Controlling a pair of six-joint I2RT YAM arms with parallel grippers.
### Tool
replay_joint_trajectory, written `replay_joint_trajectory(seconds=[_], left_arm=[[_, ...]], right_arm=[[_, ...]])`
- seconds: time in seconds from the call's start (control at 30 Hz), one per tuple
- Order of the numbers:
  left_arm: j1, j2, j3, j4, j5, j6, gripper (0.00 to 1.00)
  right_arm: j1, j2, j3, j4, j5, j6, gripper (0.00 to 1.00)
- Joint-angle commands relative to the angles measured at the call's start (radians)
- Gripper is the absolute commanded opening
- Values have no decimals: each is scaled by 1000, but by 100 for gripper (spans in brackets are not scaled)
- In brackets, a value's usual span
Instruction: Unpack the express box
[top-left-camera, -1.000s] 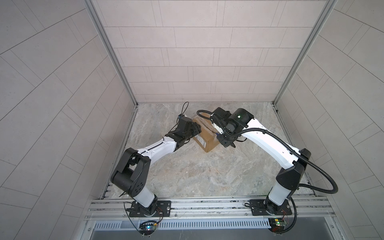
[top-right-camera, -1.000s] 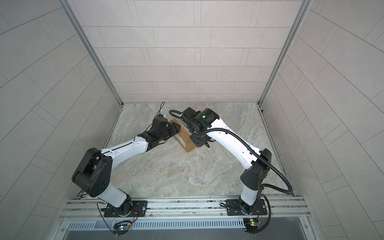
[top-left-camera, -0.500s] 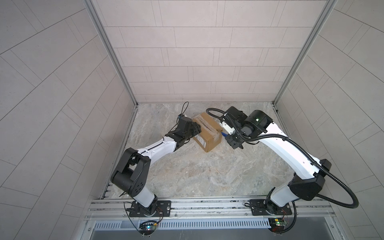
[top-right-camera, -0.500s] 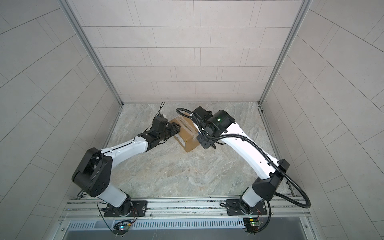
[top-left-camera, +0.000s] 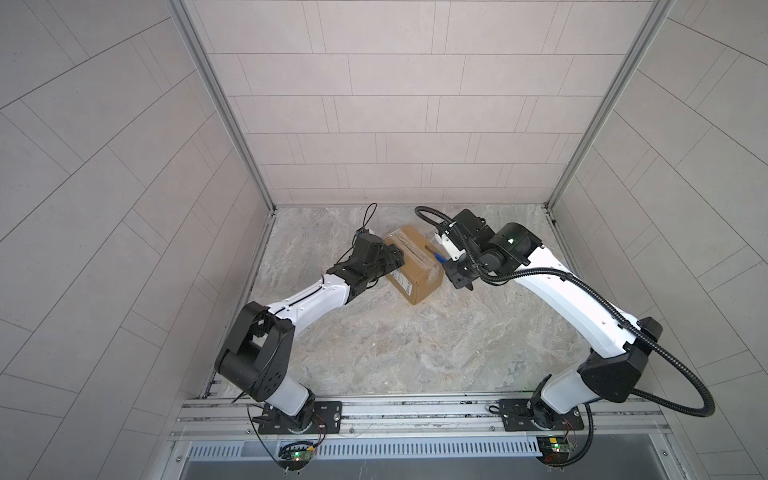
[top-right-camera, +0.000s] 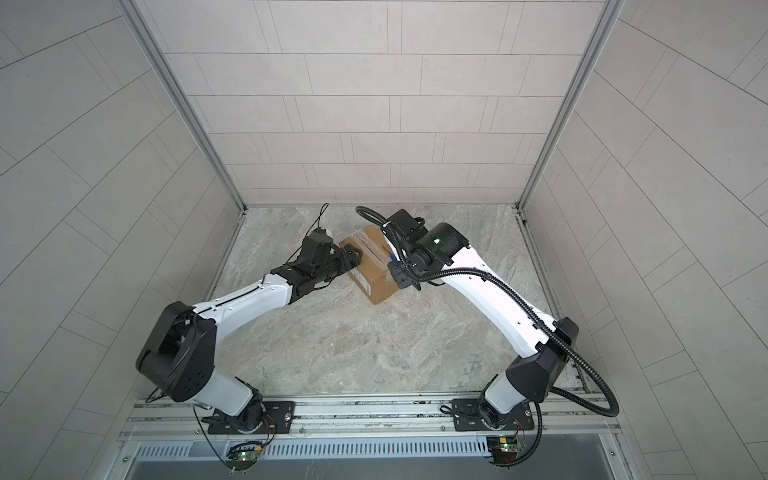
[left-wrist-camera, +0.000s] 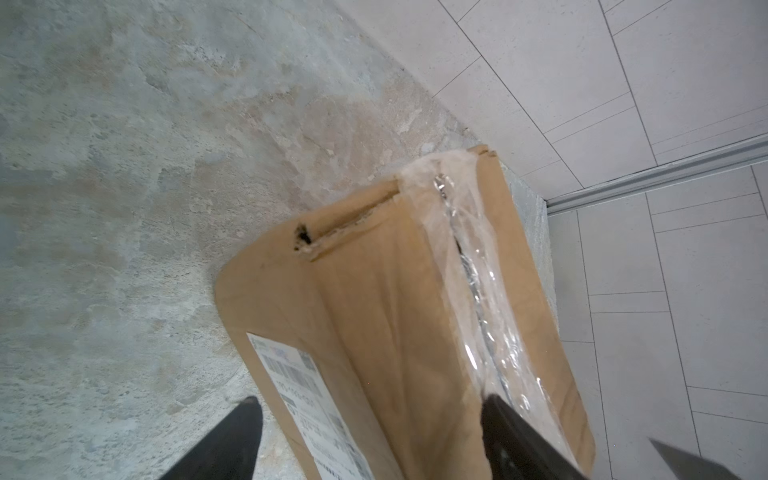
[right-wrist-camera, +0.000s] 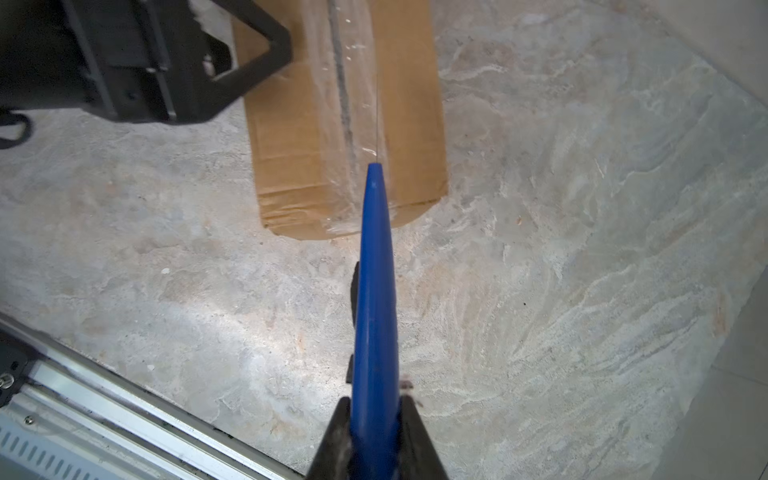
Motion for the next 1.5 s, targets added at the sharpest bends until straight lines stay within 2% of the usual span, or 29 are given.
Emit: replay_joint_trajectory(seconds=[0.0,0.17,0.3,0.5,0.63,0.73,0.97,1.47], left_arm=[[32,-58,7,-9,25,36,88],[37,-96,-50,65,83,57,91],[38,-106,-89,101,130,68,90],[25,-105,-90,103,152,87,90],[5,-72,-34,27,124,115,90],[-49,-39,-8,-19,91,119,90],[-57,49,8,-100,44,77,88],[-57,75,-2,-116,33,77,86]], right_arm=[[-45,-98,-107,28,45,62,0],[-108,-200,-323,145,4,118,0],[-110,-216,-384,198,-47,150,0],[-86,-239,-285,150,-56,90,0],[-23,-180,-157,54,-49,40,0],[25,-120,-77,-13,-35,9,0],[91,-2,49,-149,48,-45,0],[103,79,115,-209,96,-83,0]])
